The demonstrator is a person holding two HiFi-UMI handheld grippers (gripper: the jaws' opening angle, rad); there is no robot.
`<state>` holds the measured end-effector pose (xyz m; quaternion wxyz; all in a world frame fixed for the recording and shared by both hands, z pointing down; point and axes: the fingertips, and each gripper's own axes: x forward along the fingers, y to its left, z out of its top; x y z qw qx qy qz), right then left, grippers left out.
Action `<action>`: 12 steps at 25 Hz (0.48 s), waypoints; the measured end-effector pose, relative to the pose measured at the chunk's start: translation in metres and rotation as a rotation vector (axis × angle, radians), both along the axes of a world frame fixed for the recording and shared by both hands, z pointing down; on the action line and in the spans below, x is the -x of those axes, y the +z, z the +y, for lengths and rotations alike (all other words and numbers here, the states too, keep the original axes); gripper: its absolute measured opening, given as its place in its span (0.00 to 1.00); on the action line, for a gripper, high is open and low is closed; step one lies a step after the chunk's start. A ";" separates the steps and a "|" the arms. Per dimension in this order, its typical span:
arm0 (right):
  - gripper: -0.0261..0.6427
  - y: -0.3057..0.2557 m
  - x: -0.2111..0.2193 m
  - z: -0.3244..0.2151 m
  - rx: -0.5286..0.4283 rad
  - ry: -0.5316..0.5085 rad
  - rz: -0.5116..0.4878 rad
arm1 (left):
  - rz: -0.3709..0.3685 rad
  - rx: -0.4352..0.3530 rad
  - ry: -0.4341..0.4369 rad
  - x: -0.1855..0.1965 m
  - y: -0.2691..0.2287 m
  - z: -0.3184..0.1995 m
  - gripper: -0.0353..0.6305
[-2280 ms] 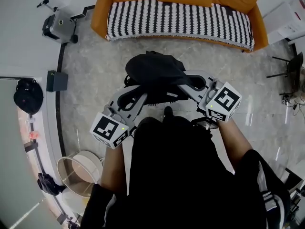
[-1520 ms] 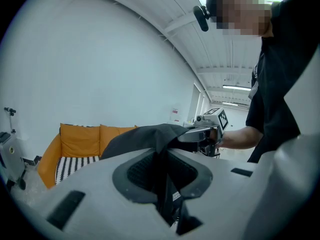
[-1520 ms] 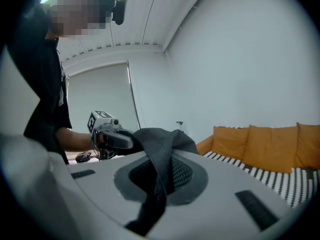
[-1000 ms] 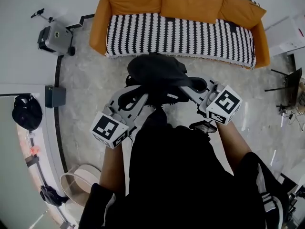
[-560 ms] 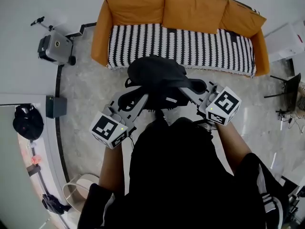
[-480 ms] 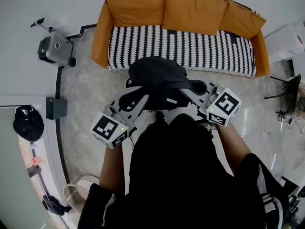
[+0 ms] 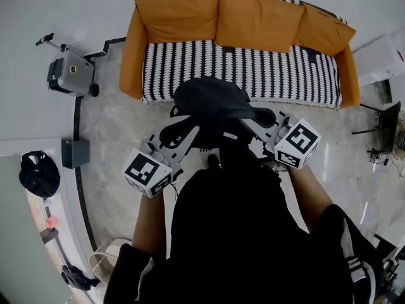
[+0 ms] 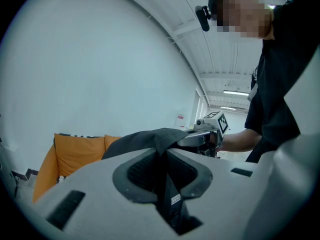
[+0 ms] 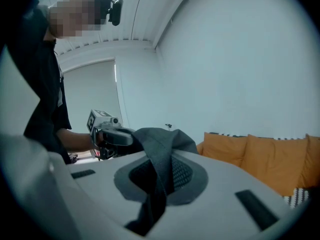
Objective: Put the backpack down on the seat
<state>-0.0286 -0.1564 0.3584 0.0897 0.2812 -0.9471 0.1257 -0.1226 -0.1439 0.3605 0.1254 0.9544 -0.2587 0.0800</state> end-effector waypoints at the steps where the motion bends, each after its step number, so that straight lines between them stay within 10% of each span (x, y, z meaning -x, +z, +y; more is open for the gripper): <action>1: 0.09 0.002 -0.001 -0.008 0.004 -0.003 -0.002 | -0.003 0.002 -0.004 -0.001 0.002 -0.007 0.15; 12: 0.09 0.010 -0.005 -0.103 0.038 -0.040 -0.027 | -0.011 0.039 -0.052 -0.004 0.009 -0.100 0.15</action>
